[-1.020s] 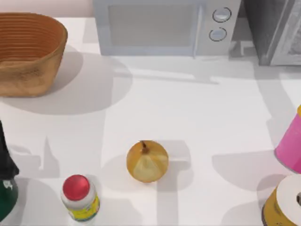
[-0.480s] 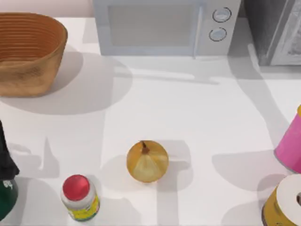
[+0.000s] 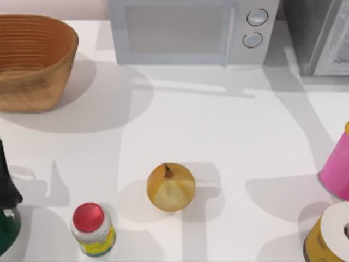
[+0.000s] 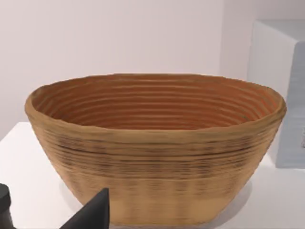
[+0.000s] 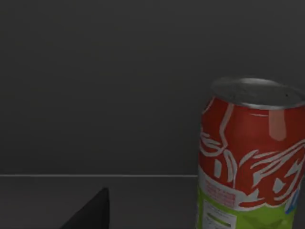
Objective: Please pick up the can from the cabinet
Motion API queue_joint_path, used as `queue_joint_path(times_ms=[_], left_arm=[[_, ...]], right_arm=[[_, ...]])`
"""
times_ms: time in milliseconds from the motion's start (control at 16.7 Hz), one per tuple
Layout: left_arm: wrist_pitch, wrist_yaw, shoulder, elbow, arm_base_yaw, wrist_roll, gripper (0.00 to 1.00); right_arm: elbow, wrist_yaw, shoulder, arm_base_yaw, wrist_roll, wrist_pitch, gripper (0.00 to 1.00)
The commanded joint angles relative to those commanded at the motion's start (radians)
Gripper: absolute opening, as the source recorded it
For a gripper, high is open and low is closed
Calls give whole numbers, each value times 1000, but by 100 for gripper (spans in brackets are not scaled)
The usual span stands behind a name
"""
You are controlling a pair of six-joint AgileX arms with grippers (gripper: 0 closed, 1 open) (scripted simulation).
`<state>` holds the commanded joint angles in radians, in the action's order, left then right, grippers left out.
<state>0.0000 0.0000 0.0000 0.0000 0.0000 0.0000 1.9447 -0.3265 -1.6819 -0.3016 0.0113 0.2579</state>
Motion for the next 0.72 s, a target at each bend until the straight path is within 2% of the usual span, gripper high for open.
queue_joint_path(times_ms=[360,660,720], left_arm=[[0,0,0,0,0,0,100],[0,0,0,0,0,0,100],[0,0,0,0,0,0,100]], right_arm=[[182,29,-152,32,0,29,100],[204,34,-171,36,0,33,100],[204,34,-171,36,0,33,92]])
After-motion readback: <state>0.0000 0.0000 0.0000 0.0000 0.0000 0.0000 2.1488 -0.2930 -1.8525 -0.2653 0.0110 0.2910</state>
